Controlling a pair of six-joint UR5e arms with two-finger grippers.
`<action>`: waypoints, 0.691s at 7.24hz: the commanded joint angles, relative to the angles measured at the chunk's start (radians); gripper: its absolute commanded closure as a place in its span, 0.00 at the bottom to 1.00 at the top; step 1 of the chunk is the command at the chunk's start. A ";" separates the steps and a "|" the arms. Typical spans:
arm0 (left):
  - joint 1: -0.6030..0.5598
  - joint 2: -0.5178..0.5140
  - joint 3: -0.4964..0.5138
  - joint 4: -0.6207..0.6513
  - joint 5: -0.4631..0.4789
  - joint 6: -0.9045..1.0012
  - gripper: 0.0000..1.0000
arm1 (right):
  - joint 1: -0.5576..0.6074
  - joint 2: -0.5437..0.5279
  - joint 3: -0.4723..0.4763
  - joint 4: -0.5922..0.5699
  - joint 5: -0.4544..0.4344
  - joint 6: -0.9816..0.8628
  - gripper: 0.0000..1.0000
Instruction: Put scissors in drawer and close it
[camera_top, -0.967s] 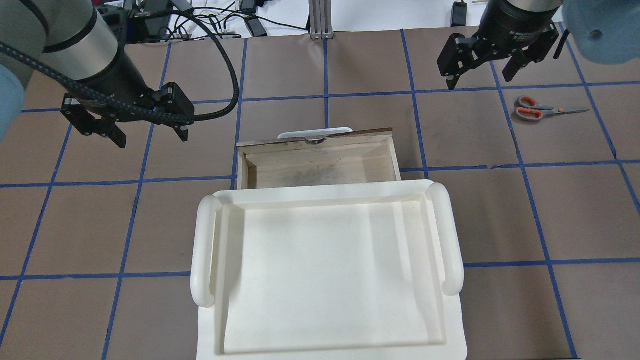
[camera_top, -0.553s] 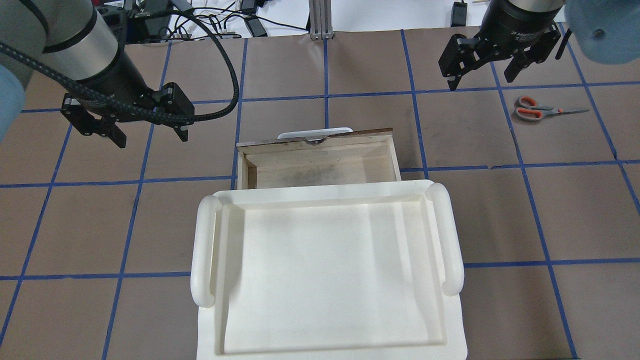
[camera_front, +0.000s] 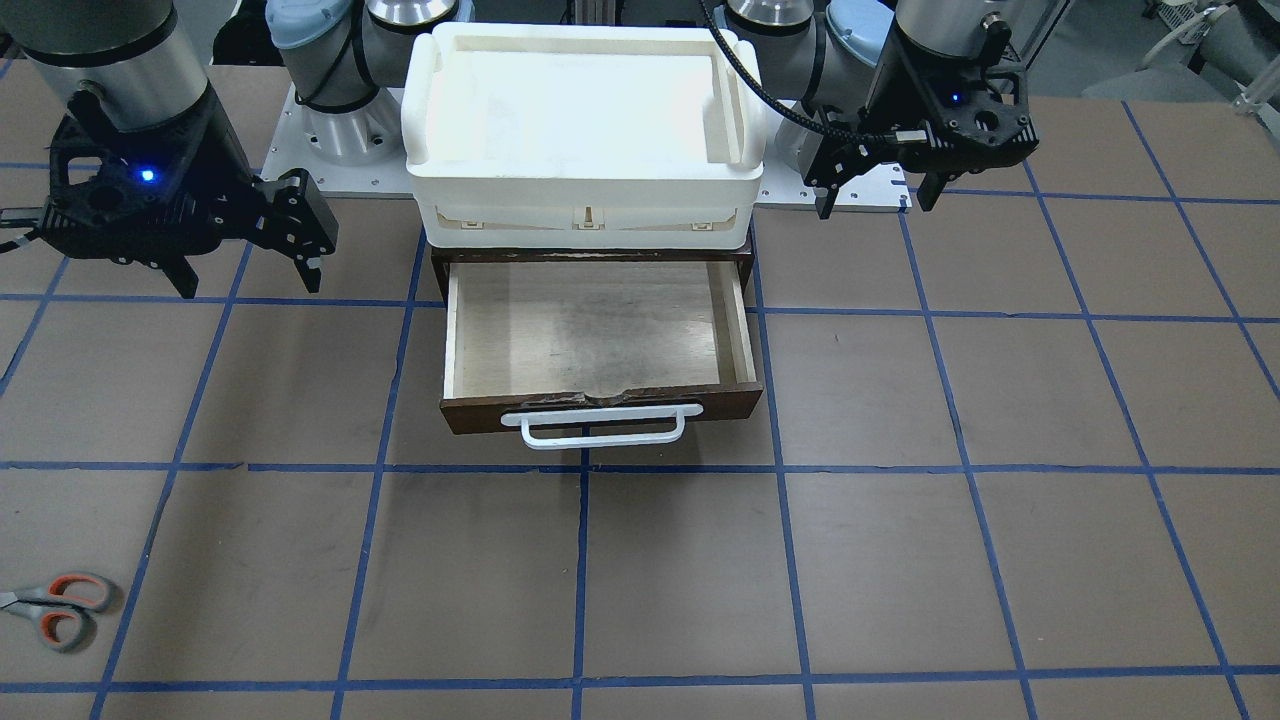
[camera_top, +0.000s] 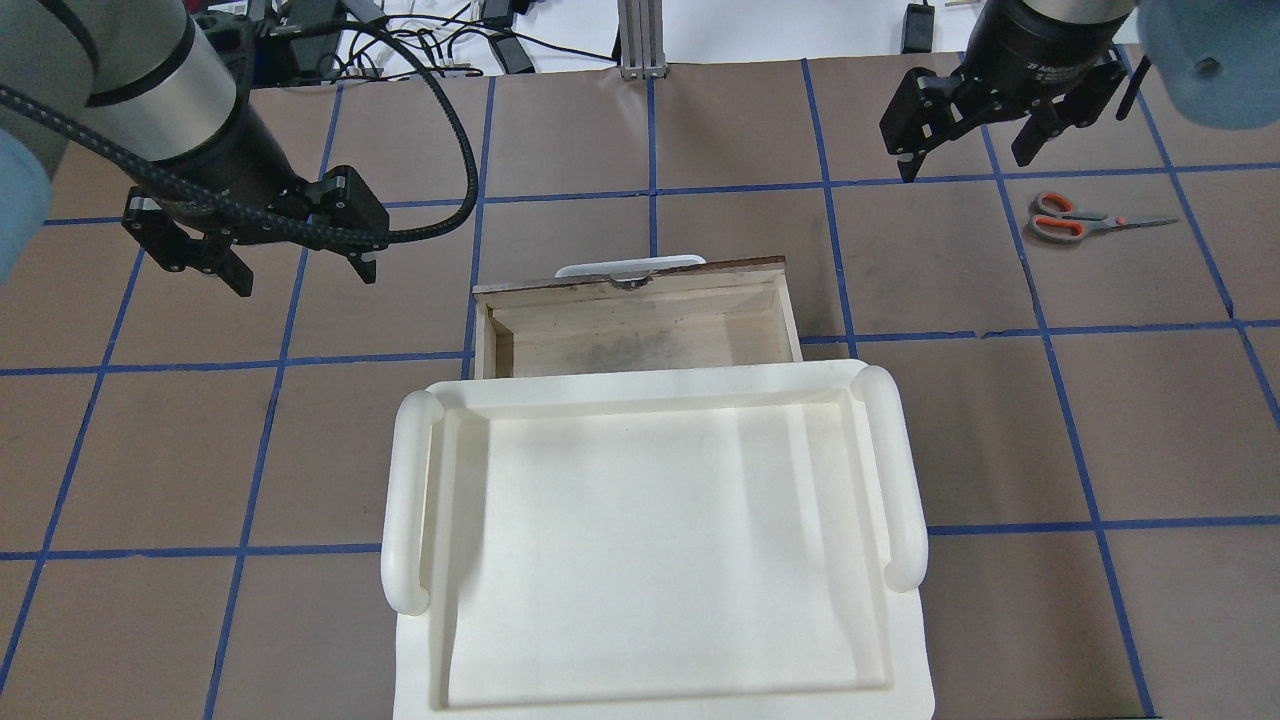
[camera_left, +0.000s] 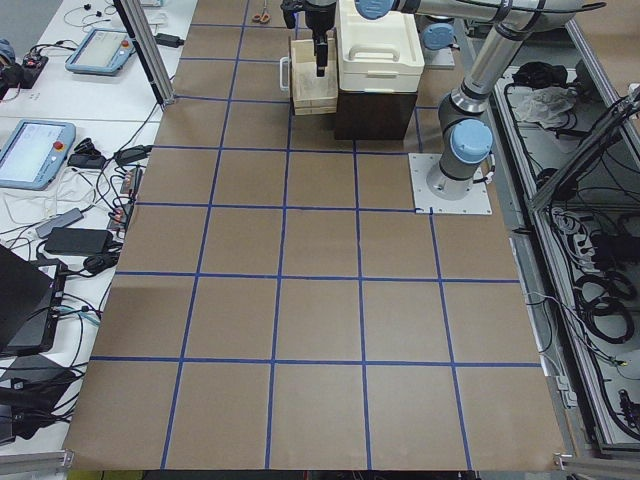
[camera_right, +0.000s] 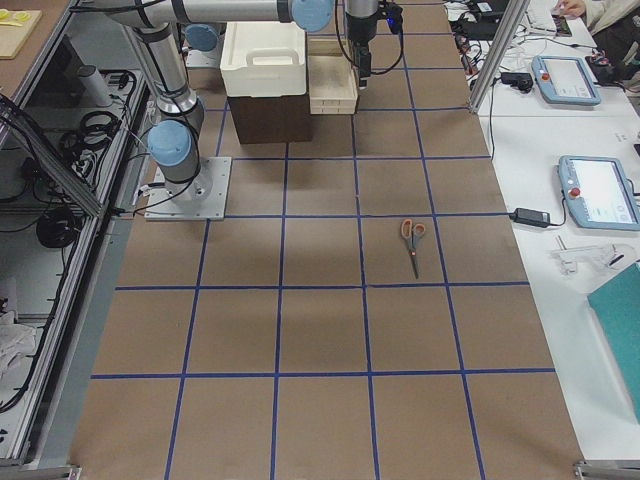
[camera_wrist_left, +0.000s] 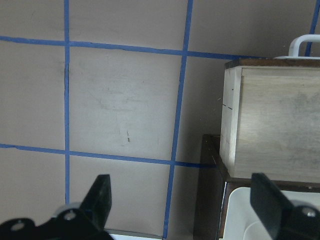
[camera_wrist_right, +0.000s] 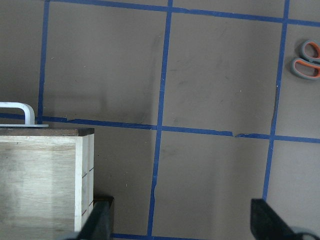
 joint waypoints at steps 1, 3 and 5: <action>0.000 0.000 0.001 0.000 0.000 0.000 0.00 | -0.014 0.004 0.000 -0.007 0.006 -0.110 0.00; 0.000 0.000 0.000 0.000 0.000 0.000 0.00 | -0.110 0.009 0.000 -0.015 0.009 -0.397 0.00; 0.000 0.000 -0.001 0.000 0.000 0.000 0.00 | -0.240 0.041 0.000 -0.025 0.021 -0.769 0.00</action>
